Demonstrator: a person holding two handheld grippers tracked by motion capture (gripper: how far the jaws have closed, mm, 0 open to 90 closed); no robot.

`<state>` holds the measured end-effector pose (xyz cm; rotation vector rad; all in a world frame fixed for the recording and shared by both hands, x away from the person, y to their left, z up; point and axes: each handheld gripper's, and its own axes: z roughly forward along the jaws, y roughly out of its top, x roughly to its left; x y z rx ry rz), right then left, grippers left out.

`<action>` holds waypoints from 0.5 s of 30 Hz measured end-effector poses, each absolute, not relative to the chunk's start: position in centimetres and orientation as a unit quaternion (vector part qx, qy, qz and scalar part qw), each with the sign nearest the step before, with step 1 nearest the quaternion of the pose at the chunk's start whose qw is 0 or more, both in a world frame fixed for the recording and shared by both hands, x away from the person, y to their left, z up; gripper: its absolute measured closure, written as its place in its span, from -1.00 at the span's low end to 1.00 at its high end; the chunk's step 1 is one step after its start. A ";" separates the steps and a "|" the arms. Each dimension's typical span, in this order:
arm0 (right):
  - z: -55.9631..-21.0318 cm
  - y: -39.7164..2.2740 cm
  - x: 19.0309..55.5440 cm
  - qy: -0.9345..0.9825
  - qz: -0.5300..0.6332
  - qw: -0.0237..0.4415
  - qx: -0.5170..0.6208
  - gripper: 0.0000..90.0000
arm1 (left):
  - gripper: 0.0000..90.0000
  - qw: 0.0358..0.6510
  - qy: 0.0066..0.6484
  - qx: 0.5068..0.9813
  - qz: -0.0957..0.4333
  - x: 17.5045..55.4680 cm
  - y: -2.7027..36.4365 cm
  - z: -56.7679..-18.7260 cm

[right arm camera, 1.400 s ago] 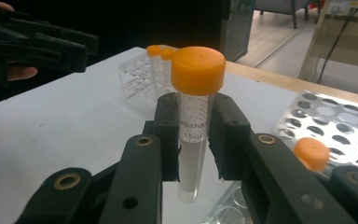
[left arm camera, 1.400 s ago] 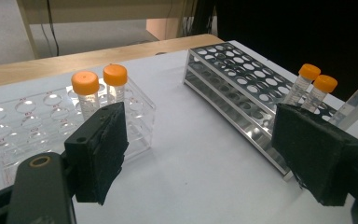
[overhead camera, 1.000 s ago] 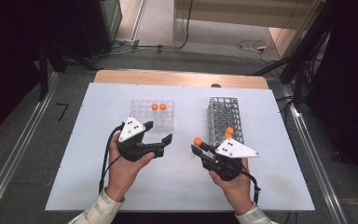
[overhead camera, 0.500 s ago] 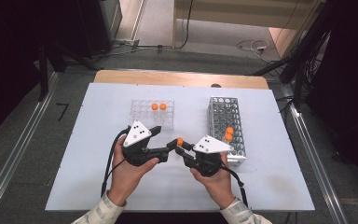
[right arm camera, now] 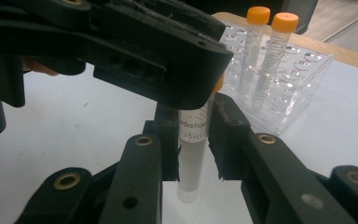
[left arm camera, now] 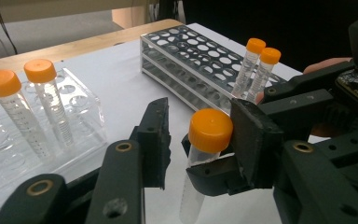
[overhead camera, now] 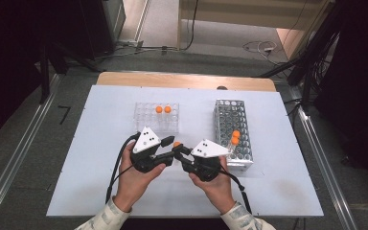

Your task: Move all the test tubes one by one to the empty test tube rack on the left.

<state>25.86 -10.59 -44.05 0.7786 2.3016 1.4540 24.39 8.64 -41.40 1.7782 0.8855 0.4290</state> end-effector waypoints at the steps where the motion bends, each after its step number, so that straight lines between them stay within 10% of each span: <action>1: -44.1 -10.6 25.9 0.803 0.507 0.156 0.271 0.60 | 0.37 0.528 0.370 0.744 0.178 24.4 8.6 -41.4; 10: -44.1 -10.7 26.0 0.805 0.502 0.160 0.272 0.58 | 0.57 0.530 0.365 0.747 0.167 24.6 8.5 -41.5; 15: -43.8 -10.9 25.8 0.801 0.509 0.158 0.273 0.17 | 0.58 0.536 0.368 0.742 0.164 24.8 8.8 -40.9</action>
